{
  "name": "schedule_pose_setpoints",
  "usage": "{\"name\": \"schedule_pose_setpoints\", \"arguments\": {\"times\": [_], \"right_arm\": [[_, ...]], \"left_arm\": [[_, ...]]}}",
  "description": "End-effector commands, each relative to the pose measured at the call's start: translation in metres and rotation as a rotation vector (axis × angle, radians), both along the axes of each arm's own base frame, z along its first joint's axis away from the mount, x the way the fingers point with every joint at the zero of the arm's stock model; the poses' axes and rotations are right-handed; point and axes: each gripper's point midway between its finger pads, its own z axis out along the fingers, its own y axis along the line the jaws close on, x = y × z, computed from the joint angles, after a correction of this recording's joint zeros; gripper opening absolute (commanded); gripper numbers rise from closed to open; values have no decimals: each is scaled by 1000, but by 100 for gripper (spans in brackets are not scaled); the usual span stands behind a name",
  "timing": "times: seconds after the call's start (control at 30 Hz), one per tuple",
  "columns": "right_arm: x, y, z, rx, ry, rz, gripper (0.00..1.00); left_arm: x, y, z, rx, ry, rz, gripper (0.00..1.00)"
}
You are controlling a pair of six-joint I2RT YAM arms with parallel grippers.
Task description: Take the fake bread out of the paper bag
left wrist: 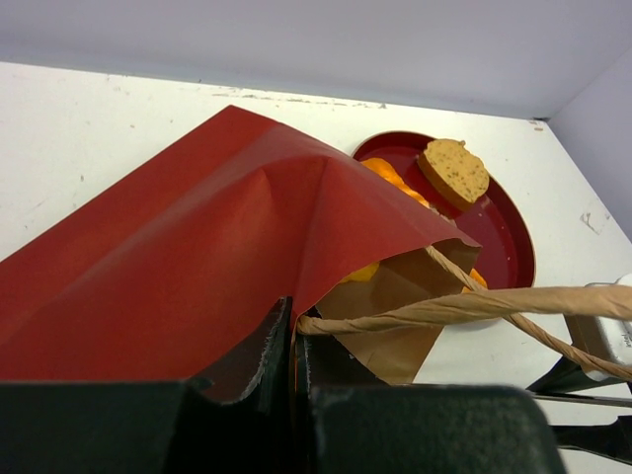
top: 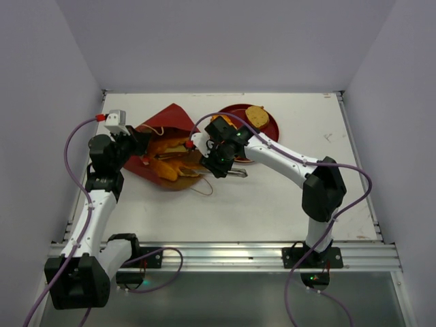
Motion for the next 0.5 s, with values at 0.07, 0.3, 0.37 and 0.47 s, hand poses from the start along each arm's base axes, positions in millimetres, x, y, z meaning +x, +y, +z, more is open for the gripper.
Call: {"name": "schedule_pose_setpoints", "arguments": {"times": [0.07, 0.3, 0.37, 0.47], "right_arm": [[6, 7, 25, 44, -55, -2, 1], [6, 8, 52, 113, -98, -17, 0], [4, 7, 61, 137, -107, -14, 0], [1, 7, 70, 166, -116, -12, 0]], "left_arm": [[0, 3, 12, 21, -58, 3, 8], [1, 4, 13, 26, -61, 9, 8], [1, 5, 12, 26, -58, 10, 8], [1, 5, 12, 27, -58, 15, 8]]}}
